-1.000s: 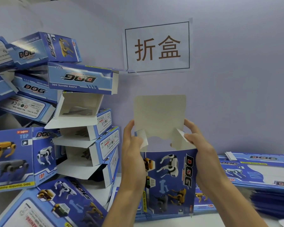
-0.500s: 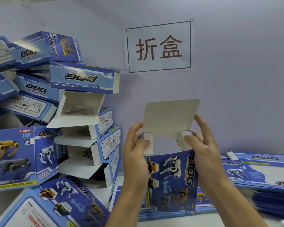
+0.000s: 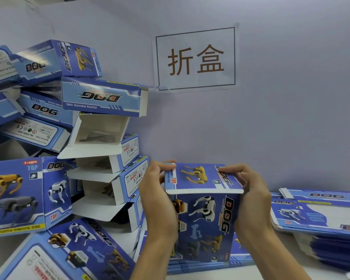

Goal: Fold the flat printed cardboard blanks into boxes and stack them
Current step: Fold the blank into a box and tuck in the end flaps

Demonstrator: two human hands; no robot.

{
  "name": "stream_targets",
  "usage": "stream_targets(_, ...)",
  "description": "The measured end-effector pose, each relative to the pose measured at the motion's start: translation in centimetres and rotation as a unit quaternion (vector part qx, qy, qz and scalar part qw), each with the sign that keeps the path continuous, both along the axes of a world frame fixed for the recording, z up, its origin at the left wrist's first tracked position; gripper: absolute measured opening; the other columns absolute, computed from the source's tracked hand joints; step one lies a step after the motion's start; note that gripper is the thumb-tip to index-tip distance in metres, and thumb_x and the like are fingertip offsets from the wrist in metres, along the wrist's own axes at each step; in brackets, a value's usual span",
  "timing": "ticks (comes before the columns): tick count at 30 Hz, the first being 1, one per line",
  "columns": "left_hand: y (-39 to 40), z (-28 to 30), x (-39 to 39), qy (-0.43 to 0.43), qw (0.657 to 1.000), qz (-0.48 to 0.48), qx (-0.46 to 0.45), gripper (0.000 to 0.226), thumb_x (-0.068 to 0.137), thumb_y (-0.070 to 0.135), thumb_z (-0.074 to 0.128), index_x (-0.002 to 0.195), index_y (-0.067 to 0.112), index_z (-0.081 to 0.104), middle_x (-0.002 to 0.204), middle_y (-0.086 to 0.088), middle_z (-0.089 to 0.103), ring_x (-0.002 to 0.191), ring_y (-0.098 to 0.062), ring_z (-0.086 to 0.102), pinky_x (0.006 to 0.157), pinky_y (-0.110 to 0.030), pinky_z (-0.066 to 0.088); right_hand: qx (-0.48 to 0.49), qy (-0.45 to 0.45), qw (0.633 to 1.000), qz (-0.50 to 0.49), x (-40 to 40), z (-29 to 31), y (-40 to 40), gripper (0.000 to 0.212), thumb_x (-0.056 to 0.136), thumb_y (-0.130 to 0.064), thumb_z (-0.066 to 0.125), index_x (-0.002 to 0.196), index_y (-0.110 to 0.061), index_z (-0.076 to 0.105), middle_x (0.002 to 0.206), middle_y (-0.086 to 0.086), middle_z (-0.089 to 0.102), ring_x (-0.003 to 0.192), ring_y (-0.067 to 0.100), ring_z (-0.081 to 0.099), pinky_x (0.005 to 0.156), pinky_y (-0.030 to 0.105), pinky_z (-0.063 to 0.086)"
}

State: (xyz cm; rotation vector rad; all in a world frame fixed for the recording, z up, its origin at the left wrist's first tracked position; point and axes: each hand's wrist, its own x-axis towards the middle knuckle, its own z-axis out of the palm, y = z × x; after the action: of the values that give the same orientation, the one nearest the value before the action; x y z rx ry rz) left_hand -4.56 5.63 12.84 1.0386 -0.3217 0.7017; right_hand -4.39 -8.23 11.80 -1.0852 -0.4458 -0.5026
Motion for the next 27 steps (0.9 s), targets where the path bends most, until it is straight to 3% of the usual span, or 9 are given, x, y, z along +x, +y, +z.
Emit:
stream_targets(3,-0.1,0.1,-0.1,-0.008,0.999,0.023,0.032,0.03,0.103,0.028,0.035,0.095,0.03,0.064,0.09,0.007,0.067,0.073,-0.009,0.064,0.052,-0.019,0.049,0.025,-0.029,0.995,0.09,-0.3,0.4,-0.1,0.032,0.079,-0.032,0.046,0.094,-0.02,0.072,0.096,0.007,0.073,0.077,0.025,0.068,0.058,0.03,0.055)
stream_targets(7,0.7,0.5,0.1,0.039,0.999,0.008,-0.009,0.029,0.104,0.029,0.039,0.129,0.042,0.047,0.12,-0.006,0.063,0.082,-0.021,0.065,0.061,-0.03,0.054,-0.053,-0.071,0.983,0.159,-0.7,0.6,-0.5,0.053,0.086,-0.023,0.047,0.135,-0.041,0.052,0.124,0.009,0.067,0.1,0.031,0.069,0.076,0.037,0.06)
stream_targets(11,1.0,0.7,0.1,0.021,1.0,-0.019,0.01,0.043,0.084,0.051,0.044,0.124,0.038,0.054,0.121,-0.004,0.065,0.11,-0.025,0.064,0.089,-0.043,0.054,-0.18,-0.088,0.977,0.069,-0.7,0.9,-1.2,0.077,0.075,-0.034,0.07,0.138,-0.062,0.034,0.126,-0.009,0.066,0.109,0.028,0.069,0.086,0.042,0.058)
stream_targets(14,1.4,0.7,0.3,0.014,0.996,-0.046,0.077,0.03,0.093,0.047,0.046,0.116,0.036,0.06,0.104,0.01,0.073,0.099,-0.014,0.068,0.08,-0.033,0.055,-0.22,-0.101,0.969,-0.047,-0.9,1.5,-2.3,0.076,0.071,-0.056,0.068,0.138,-0.062,0.033,0.119,-0.014,0.069,0.096,0.021,0.074,0.079,0.035,0.061)
stream_targets(17,2.3,0.4,0.8,0.024,0.987,-0.045,0.155,0.025,0.104,0.029,0.041,0.112,0.032,0.065,0.096,0.009,0.075,0.081,-0.012,0.07,0.072,-0.024,0.056,-0.144,-0.07,0.983,-0.087,-0.9,2.3,-3.9,0.061,0.078,-0.06,0.068,0.134,-0.053,0.046,0.105,0.019,0.07,0.088,0.036,0.071,0.077,0.033,0.058)
stream_targets(21,2.9,0.1,1.2,0.074,0.981,-0.06,0.172,0.022,0.102,0.032,0.045,0.111,0.031,0.066,0.104,0.003,0.076,0.084,-0.018,0.074,0.067,-0.025,0.058,-0.013,0.1,0.994,0.038,-1.2,2.5,-6.2,0.047,0.078,-0.05,0.063,0.116,-0.024,0.071,0.097,0.009,0.076,0.075,0.023,0.074,0.059,0.03,0.059)
stream_targets(25,2.9,0.0,0.9,0.147,0.969,-0.104,0.171,0.04,0.082,0.063,0.051,0.108,0.037,0.064,0.093,0.009,0.077,0.062,-0.013,0.072,0.049,-0.022,0.052,-0.063,0.205,0.968,0.132,-1.8,2.1,-6.0,0.048,0.084,-0.04,0.067,0.058,0.0,0.076,0.059,0.017,0.07,0.042,0.022,0.066,0.037,0.024,0.05)
stream_targets(26,3.0,-0.1,0.9,0.164,0.964,-0.109,0.176,0.045,0.076,0.068,0.052,0.104,0.038,0.066,0.09,0.008,0.077,0.061,-0.013,0.071,0.049,-0.024,0.052,-0.088,0.194,0.966,0.149,-1.5,1.8,-5.6,0.045,0.078,-0.036,0.077,0.06,0.005,0.075,0.061,0.022,0.07,0.04,0.016,0.065,0.04,0.022,0.05)
stream_targets(27,3.1,-0.1,0.9,0.183,0.96,-0.113,0.178,0.043,0.075,0.068,0.055,0.099,0.036,0.069,0.089,0.004,0.078,0.062,-0.014,0.071,0.052,-0.025,0.054,-0.126,0.184,0.96,0.17,-1.3,1.6,-5.0,0.045,0.069,-0.03,0.084,0.078,0.013,0.074,0.079,0.029,0.072,0.044,0.008,0.066,0.053,0.019,0.053)
